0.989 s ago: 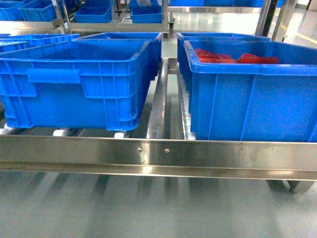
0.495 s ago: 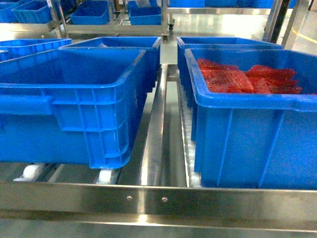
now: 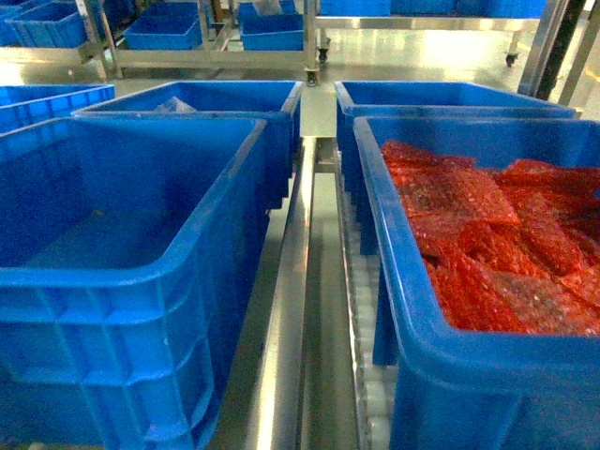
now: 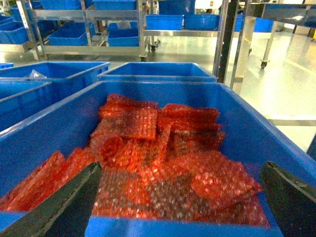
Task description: Pick blue part to blue bin on bottom shelf
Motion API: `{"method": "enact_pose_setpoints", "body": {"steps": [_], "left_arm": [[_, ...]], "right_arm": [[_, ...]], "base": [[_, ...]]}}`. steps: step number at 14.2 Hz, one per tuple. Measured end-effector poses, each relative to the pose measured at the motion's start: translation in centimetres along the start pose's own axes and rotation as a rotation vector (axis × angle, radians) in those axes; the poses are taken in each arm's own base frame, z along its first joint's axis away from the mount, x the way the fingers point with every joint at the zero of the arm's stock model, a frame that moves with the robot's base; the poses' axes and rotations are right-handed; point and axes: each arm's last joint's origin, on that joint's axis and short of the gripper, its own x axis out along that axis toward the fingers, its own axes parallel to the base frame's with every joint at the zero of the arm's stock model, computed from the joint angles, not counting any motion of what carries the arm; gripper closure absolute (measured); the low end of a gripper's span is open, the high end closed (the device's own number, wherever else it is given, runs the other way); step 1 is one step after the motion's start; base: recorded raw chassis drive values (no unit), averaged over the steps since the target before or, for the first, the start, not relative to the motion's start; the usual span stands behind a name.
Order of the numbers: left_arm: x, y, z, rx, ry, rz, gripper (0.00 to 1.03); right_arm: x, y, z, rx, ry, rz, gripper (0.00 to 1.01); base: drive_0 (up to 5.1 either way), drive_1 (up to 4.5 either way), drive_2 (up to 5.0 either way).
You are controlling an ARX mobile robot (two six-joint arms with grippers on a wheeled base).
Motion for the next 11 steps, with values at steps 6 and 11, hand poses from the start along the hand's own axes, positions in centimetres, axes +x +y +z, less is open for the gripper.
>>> {"method": "enact_pose_setpoints", "body": {"steps": [6,11], "left_arm": [[0.04,-0.03,-0.08,0.006,0.007,0.000,0.60],[0.02,-0.02,-0.03,0.002,0.003,0.000,0.60]], "right_arm": [[0.00,0.00,0.03,0.000,-0.003,0.000,0.03],[0.00,0.00,-0.01,0.000,0.001,0.000,0.03]], "base": [[0.0,2.55,-2.5],[0.0,0.00,0.0]]}}
